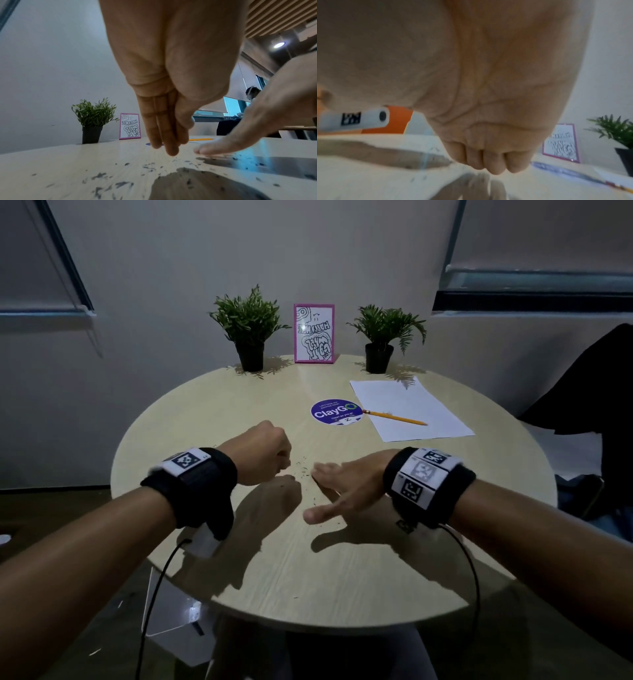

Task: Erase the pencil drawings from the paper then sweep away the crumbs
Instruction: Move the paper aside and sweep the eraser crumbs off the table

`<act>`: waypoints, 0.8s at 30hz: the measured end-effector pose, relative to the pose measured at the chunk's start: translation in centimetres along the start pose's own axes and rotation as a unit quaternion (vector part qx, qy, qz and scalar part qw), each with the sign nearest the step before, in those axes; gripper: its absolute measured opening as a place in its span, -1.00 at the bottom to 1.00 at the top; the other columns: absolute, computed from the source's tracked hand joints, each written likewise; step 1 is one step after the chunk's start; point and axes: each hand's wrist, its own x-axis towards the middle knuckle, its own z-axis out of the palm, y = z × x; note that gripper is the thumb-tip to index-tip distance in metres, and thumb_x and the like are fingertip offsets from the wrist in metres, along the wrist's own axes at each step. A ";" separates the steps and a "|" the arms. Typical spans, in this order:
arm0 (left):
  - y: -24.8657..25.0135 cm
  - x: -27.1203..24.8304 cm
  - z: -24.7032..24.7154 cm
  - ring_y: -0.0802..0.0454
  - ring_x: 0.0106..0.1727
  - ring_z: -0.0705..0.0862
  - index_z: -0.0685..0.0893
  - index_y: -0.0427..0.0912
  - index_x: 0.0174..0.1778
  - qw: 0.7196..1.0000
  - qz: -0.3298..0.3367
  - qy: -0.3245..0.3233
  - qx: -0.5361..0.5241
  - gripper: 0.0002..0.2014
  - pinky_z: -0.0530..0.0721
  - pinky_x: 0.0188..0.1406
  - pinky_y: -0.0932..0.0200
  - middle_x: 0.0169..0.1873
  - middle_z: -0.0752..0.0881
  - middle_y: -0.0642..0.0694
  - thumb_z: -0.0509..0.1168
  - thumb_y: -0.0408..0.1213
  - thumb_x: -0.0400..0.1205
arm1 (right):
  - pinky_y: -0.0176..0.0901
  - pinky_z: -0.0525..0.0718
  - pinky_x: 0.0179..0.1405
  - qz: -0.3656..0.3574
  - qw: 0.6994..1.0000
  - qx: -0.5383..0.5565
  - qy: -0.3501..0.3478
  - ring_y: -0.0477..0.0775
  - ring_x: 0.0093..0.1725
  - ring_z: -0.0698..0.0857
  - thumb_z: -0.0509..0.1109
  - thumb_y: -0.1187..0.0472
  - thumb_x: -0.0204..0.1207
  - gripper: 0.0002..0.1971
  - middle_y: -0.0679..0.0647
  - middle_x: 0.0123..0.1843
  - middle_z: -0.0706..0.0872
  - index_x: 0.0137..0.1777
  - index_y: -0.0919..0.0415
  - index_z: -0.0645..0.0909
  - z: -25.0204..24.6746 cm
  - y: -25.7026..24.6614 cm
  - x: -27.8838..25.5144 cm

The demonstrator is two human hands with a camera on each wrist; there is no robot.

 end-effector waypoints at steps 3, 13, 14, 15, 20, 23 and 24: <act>0.7 0.4 0.4 -0.03 0.19 0.69 0.72 -0.19 0.31 0.997 0.060 -0.043 0.010 -0.66 0.65 0.20 0.05 0.22 0.76 -0.08 0.16 -0.48 0.71 | 0.17 -0.09 0.76 0.025 0.997 0.056 0.047 0.03 0.78 -0.15 -0.13 -0.66 0.32 0.21 0.06 0.80 -0.26 0.78 0.19 -0.25 -0.8 1.4 -2.9; 7.3 0.9 3.1 0.02 0.75 -0.23 -0.15 -0.09 0.77 0.951 0.156 -0.265 0.012 -0.27 -0.15 0.73 -0.13 0.76 -0.18 -0.02 -0.08 0.18 0.78 | 0.24 0.27 0.65 0.104 0.993 0.051 -0.001 0.14 0.73 0.18 -0.16 -0.78 0.02 0.39 0.06 0.80 0.00 0.70 0.25 0.16 5.4 5.0 -8.0; 7.2 1.2 3.4 0.01 0.75 -0.24 -0.20 -0.06 0.77 0.950 0.142 -0.276 0.033 -0.26 -0.17 0.72 -0.17 0.76 -0.21 -0.01 -0.10 0.22 0.77 | 0.24 0.27 0.66 0.103 0.993 0.054 -0.002 0.14 0.73 0.16 -0.14 -0.76 0.05 0.37 0.06 0.80 -0.01 0.70 0.25 0.15 5.8 4.8 -8.4; 6.9 1.3 3.5 0.00 0.76 -0.23 -0.21 -0.05 0.77 0.951 0.122 -0.280 0.054 -0.25 -0.17 0.71 -0.21 0.76 -0.22 -0.02 -0.11 0.24 0.76 | 0.24 0.28 0.65 0.099 0.993 0.058 -0.003 0.15 0.72 0.18 -0.13 -0.75 0.07 0.35 0.06 0.79 0.03 0.70 0.25 0.16 6.1 4.7 -8.8; 5.4 2.0 3.3 -0.13 0.76 -0.08 -0.09 -0.24 0.75 0.963 0.001 -0.235 0.132 -0.12 -0.06 0.71 -0.14 0.75 -0.13 -0.19 -0.12 0.35 0.70 | 0.17 0.39 0.59 0.093 0.992 0.080 0.009 0.14 0.60 0.37 -0.10 -0.75 0.11 0.28 0.14 0.71 0.22 0.63 0.24 0.23 7.5 4.7 -11.4; 7.6 2.1 3.4 -0.04 0.76 -0.22 -0.19 -0.13 0.77 0.968 0.096 -0.219 0.079 -0.15 -0.17 0.71 -0.11 0.75 -0.23 -0.09 -0.12 0.32 0.70 | 0.11 0.13 0.73 0.108 0.990 0.086 -0.004 0.13 0.77 0.04 -0.08 -0.73 0.08 0.36 0.15 0.81 -0.13 0.74 0.26 0.03 8.1 4.5 -12.6; 8.6 2.1 3.4 0.02 0.75 -0.26 -0.23 -0.07 0.77 0.964 0.128 -0.229 0.043 -0.17 -0.22 0.72 -0.09 0.75 -0.27 -0.02 -0.13 0.32 0.69 | 0.07 0.07 0.74 0.111 0.990 0.088 -0.009 0.11 0.78 -0.03 -0.06 -0.71 0.11 0.35 0.14 0.80 -0.21 0.76 0.26 -0.07 8.3 4.3 -12.8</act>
